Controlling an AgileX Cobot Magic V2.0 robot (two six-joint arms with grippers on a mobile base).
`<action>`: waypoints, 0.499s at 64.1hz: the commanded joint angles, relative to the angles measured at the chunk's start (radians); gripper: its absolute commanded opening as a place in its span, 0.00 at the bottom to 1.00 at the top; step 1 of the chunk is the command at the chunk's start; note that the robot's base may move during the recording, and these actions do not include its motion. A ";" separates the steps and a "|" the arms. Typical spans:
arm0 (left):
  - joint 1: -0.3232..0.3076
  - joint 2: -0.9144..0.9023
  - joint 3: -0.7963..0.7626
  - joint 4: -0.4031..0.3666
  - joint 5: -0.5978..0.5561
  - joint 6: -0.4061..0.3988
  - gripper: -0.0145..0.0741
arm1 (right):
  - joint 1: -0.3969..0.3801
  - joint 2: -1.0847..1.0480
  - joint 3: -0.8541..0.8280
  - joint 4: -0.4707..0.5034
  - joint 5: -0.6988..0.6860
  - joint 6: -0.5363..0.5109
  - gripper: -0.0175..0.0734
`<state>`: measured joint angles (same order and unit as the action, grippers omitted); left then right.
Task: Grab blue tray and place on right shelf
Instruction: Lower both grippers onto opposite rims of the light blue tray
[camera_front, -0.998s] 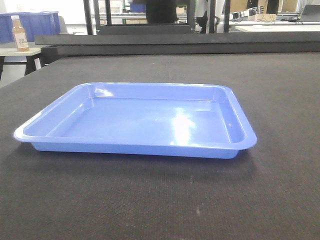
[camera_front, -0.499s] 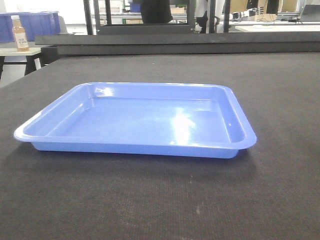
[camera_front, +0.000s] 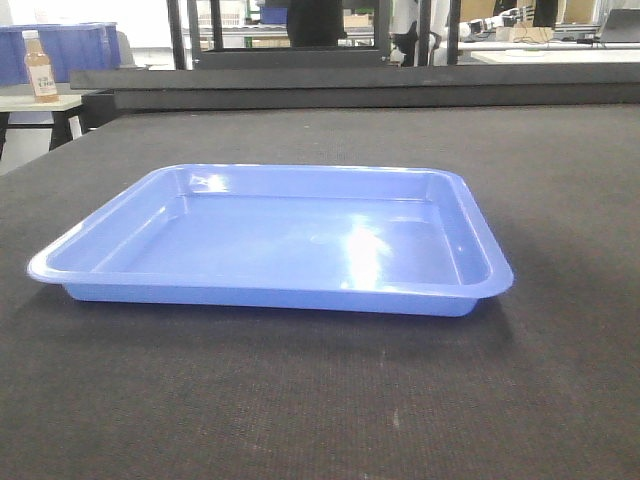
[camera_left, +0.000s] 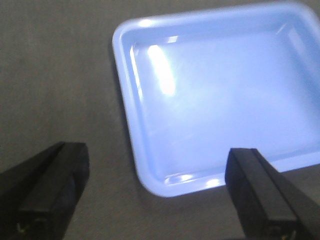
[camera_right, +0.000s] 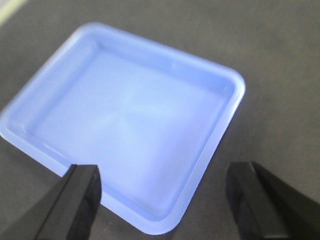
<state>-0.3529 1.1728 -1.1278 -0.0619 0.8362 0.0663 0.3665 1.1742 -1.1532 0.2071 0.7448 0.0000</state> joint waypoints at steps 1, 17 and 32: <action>-0.007 0.093 -0.122 0.062 0.068 -0.011 0.69 | -0.001 0.088 -0.119 -0.044 0.006 0.057 0.86; -0.007 0.360 -0.337 0.115 0.197 -0.150 0.69 | 0.039 0.348 -0.312 -0.303 0.214 0.372 0.86; -0.007 0.500 -0.392 0.098 0.190 -0.197 0.69 | 0.072 0.500 -0.359 -0.347 0.209 0.507 0.86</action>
<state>-0.3529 1.6819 -1.4802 0.0440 1.0516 -0.1105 0.4343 1.6769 -1.4730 -0.1099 0.9972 0.4575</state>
